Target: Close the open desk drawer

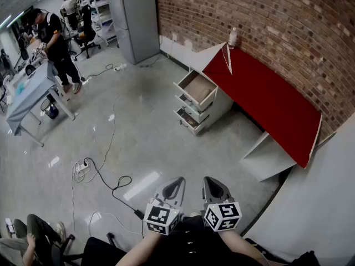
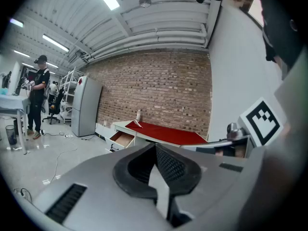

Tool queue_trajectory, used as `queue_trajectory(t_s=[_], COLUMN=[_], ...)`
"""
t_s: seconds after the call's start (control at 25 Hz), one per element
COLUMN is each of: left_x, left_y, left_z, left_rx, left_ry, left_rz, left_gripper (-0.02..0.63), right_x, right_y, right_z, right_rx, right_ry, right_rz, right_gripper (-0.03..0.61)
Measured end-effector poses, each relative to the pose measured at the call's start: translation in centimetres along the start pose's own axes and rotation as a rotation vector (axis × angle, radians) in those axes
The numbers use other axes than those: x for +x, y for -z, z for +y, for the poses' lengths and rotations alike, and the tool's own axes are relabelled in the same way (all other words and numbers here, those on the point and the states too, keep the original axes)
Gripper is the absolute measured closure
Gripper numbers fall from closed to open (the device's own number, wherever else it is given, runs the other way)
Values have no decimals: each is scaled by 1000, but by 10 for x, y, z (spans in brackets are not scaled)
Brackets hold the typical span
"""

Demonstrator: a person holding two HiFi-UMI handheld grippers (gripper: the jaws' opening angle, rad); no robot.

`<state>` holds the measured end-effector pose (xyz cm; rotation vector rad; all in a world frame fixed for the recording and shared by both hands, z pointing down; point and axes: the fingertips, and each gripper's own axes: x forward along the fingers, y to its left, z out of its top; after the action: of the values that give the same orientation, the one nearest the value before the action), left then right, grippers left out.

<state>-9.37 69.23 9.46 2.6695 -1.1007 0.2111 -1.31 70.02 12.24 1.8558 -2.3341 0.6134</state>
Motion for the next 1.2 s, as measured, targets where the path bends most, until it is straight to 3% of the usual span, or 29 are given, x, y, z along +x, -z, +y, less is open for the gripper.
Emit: queue_trajectory(t_s=[0.36,0.52,1.0,1.2], left_x=[-3,-7,-31,-44], left_y=[2,2,7,12], left_z=[8,12,25,26], left_rx=[-23,-27,-19,20], left_ry=[-10,-12,1,7], left_rz=[18,9,-9,0], left_gripper=[604,604,604,604], right_x=[0,-2,-4,-10], right_y=[0,-4,5,9], right_z=[4,7,22,32], right_rx=[-4,10,10,8], right_ry=[12,15,76,108], right_rz=[17,-23,-44,-63], right_gripper=[568,568,566,566])
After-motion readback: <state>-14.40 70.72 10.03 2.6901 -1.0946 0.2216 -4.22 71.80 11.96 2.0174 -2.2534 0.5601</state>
